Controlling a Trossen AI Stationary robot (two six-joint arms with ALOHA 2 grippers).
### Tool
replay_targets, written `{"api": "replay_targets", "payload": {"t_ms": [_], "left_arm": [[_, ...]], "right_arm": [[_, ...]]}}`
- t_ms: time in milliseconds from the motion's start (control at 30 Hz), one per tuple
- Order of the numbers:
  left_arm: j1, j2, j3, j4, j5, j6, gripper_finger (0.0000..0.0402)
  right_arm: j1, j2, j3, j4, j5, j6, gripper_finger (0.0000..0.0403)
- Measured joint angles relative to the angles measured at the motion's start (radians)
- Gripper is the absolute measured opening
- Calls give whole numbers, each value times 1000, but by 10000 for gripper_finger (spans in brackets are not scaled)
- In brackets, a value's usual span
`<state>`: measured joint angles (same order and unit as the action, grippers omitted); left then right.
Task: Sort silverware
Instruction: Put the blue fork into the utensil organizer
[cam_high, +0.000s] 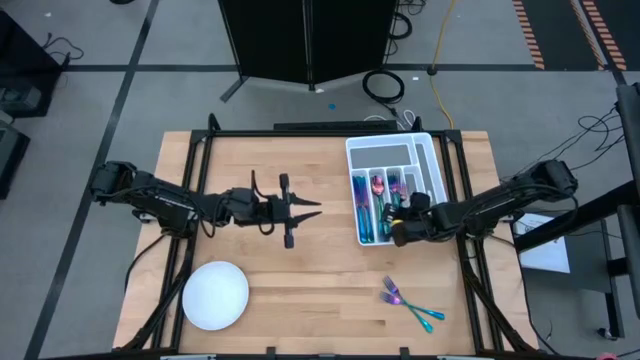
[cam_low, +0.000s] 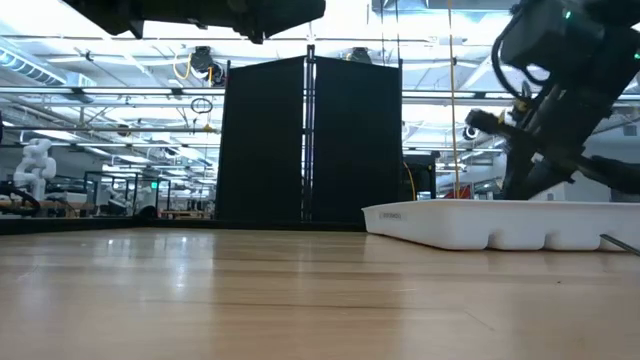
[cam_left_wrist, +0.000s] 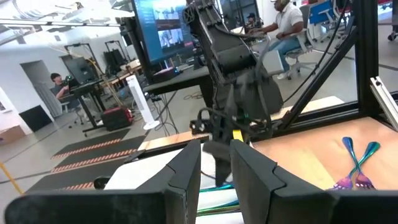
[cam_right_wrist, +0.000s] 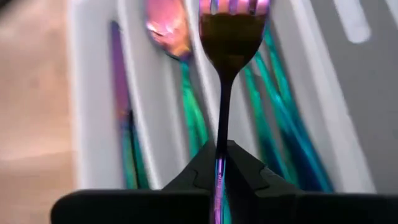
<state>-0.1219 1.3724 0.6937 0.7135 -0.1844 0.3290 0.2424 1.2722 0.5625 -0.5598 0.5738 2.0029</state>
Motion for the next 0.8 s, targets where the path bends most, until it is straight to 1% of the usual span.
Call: {"api": "replay_targets", "payload": {"t_ms": [167,233,333,467,533,667,800], "left_arm": [[0,0,0,-19,0,-1,89],[0,0,0,-19,0,-1,89],[0,0,0,-19,-1,-1,89],[3,0,0,-18,-1,-1,89],[5,0,0,-15,-1,-1,89],[12,0,0,-11,-1,-2,89],[19,0,0,7,-2,-7,89]], "right_arm": [[1,-94,2,4,69,-39,3],[0,-133,17,-7,83,-107,3],[-24,-190,50,-52,72,-280,2],[-85,-240,130,-190,0,-484,1],[-123,-246,176,-268,-33,-553,1],[-208,-226,246,-399,-101,-599,1],[-302,-167,250,-446,-198,-658,1]]}}
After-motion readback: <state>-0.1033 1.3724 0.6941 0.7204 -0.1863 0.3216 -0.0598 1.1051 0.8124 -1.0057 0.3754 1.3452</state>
